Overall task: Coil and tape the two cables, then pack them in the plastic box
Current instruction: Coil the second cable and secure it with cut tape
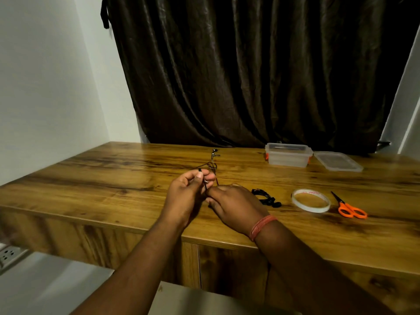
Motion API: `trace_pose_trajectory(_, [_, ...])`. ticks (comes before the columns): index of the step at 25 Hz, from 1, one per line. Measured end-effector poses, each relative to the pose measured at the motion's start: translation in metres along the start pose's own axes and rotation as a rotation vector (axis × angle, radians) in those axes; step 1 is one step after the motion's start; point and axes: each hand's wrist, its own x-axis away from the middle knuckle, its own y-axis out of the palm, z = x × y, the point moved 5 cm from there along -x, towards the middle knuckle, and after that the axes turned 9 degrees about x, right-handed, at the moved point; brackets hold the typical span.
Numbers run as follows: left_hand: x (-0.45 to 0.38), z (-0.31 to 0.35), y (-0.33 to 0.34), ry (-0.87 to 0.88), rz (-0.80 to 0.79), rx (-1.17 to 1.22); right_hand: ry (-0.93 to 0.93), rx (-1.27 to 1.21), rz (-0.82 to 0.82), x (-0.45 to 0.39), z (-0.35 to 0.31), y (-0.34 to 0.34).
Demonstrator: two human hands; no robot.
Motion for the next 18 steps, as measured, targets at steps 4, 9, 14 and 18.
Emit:
trace_pose_trajectory(4, [0.005, -0.014, 0.011, -0.031, -0.165, -0.351, 0.149, -0.061, 0.185, 0.002, 0.015, -0.015])
trace_pose_trajectory(9, [0.017, -0.013, 0.024, -0.232, -0.337, -0.23, 0.313, -0.33, 0.259, 0.009, 0.033, -0.017])
trace_pose_trajectory(14, [0.017, -0.008, 0.017, -0.307, -0.454, -0.068, 0.35, -0.389, 0.263, 0.007, 0.036, -0.013])
trace_pose_trajectory(18, [0.02, 0.001, 0.014, -0.33, -0.488, 0.193, 0.241, -0.325, 0.018, 0.004, 0.026, 0.005])
